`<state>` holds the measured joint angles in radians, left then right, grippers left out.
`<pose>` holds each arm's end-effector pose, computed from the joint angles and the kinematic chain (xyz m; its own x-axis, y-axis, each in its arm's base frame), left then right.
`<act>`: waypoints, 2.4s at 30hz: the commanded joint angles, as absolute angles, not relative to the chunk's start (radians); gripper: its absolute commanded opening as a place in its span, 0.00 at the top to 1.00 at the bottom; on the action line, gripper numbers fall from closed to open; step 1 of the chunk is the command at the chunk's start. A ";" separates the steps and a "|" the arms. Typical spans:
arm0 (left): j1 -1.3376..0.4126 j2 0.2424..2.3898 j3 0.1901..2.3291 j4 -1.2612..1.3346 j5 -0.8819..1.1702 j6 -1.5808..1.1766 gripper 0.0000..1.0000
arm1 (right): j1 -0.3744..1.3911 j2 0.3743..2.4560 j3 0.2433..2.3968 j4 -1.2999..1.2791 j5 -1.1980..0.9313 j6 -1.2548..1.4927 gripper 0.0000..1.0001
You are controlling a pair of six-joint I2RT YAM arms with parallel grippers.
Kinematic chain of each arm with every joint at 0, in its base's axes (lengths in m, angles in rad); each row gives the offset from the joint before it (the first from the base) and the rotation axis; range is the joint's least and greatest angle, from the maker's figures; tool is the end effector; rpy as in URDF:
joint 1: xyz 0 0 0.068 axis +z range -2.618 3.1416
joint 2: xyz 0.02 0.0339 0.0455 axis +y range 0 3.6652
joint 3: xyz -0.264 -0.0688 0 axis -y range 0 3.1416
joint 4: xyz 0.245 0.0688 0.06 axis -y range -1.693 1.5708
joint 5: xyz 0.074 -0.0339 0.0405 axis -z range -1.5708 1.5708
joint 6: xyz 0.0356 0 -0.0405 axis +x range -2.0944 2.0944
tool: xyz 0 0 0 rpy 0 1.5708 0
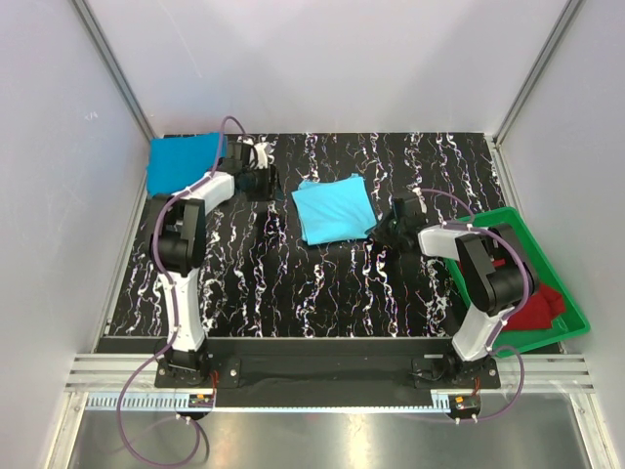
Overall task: Fold and stack the t-shirts
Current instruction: Neatly place the folded tshirt to the corner
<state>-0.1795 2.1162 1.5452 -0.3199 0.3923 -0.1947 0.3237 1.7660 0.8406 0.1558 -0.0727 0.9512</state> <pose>0.4529 -0.0960 0.1741 -0.8284 -0.0314 -0.5593 0.2459 0.8768 -0.4133 0.3264 0.1122 0.1367 -0.6816 0.6278 -0.3759 0.3241 0.7196 0.6140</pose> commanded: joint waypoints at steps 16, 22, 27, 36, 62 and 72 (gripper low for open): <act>-0.236 2.390 1.894 -0.333 0.532 -0.121 0.32 | 0.258 1.773 0.884 0.155 -0.195 0.842 0.89; -0.253 2.425 1.944 -0.371 0.574 -0.117 0.32 | 0.247 1.787 0.914 0.155 -0.230 0.824 0.89; -0.275 2.405 1.904 -0.388 0.548 -0.097 0.34 | 0.229 1.807 0.920 0.164 -0.259 0.827 0.89; -0.278 2.402 1.905 -0.396 0.537 -0.083 0.41 | 0.229 1.792 0.890 0.189 -0.275 0.833 0.89; -0.270 1.996 1.841 -0.571 0.259 0.287 1.00 | 0.227 1.437 0.865 0.086 -0.256 0.793 0.00; -0.181 1.858 1.812 -0.607 0.137 0.500 1.00 | 0.227 1.463 0.890 0.090 -0.276 0.795 0.00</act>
